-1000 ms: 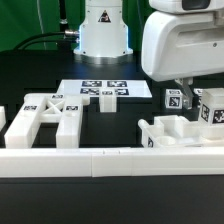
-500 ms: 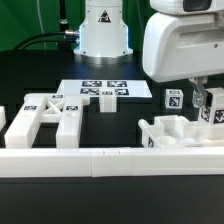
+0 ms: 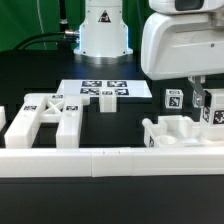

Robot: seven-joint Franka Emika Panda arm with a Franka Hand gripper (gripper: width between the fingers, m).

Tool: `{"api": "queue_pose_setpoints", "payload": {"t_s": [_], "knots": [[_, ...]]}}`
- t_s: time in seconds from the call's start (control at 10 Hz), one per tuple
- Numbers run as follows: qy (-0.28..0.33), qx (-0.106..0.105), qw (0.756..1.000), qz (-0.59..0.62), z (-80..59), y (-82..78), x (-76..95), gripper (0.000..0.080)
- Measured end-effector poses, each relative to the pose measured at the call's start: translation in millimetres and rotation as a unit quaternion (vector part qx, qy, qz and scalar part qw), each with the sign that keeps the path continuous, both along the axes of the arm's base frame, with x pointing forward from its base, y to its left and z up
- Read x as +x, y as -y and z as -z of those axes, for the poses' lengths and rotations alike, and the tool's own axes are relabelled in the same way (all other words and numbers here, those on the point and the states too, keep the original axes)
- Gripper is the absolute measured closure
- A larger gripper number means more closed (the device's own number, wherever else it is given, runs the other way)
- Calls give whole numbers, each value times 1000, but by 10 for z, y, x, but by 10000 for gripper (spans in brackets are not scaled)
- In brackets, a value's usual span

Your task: Assemble chair

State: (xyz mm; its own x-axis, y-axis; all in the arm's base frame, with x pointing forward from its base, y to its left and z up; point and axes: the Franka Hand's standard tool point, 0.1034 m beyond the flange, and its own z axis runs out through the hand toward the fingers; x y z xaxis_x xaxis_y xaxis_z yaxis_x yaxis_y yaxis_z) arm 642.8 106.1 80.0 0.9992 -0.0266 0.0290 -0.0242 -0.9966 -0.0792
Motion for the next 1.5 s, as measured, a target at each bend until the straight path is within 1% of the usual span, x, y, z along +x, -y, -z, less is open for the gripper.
{"api": "queue_pose_setpoints", "payload": {"t_s": [0.3,0.5,0.7,0.9,1.0,1.1,1.2,1.3,1.4,1.5], "knots": [[6,10,992,123,-2,-50,36,514],[4,18,972,234,3,-102,44,514],[-1,27,939,344,7,-92,47,514],[1,40,905,423,6,-78,55,514],[-3,42,882,469,6,-74,56,514],[-5,42,872,487,8,-77,54,514],[-12,47,839,542,8,-72,53,514],[-13,47,827,560,8,-72,52,514],[-13,47,829,557,9,-72,53,500],[-12,46,836,546,15,-80,49,500]]}}
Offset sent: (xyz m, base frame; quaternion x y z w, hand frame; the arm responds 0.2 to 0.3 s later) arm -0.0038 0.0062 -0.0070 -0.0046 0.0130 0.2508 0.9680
